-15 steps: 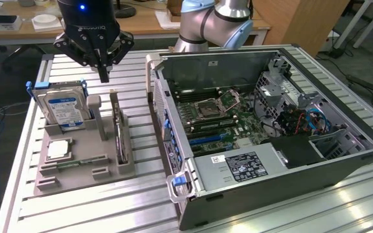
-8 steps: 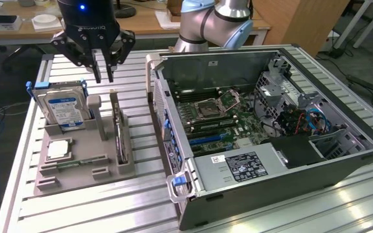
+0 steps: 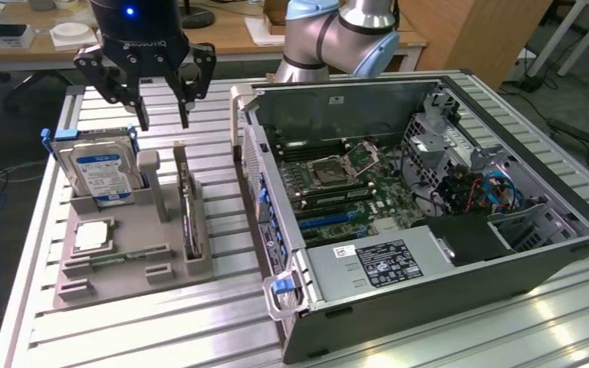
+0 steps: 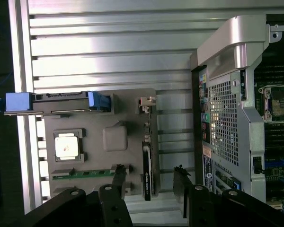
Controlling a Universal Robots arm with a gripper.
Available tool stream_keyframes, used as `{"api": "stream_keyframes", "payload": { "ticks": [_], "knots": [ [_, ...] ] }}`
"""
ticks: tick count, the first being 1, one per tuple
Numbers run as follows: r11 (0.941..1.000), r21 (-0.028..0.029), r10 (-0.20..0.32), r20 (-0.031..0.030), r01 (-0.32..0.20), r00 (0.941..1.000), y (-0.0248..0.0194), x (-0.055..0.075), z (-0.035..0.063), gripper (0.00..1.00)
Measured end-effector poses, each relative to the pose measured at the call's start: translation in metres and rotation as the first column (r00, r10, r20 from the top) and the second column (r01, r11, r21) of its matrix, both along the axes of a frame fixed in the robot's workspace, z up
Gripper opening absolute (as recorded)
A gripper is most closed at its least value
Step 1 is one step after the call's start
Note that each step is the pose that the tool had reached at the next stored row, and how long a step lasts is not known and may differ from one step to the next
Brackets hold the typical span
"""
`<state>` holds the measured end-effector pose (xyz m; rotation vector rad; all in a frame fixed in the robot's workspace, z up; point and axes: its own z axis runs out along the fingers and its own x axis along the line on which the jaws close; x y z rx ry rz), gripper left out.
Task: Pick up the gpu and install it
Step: 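Pick up the gpu and move the gpu toward the slot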
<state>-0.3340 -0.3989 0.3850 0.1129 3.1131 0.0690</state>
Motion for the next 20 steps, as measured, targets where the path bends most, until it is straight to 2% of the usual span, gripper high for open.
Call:
{"api": "stream_keyframes", "payload": {
  "ticks": [11, 20],
  "knots": [
    [1.0, -0.0001, 0.0, 0.0006, 0.0, 1.0, -0.0007, -0.0001, 0.0001, 0.53],
    [1.0, 0.0, 0.0, 0.0012, 0.0, 1.0, -0.0096, 0.0, -0.0001, 0.53]
  ]
}}
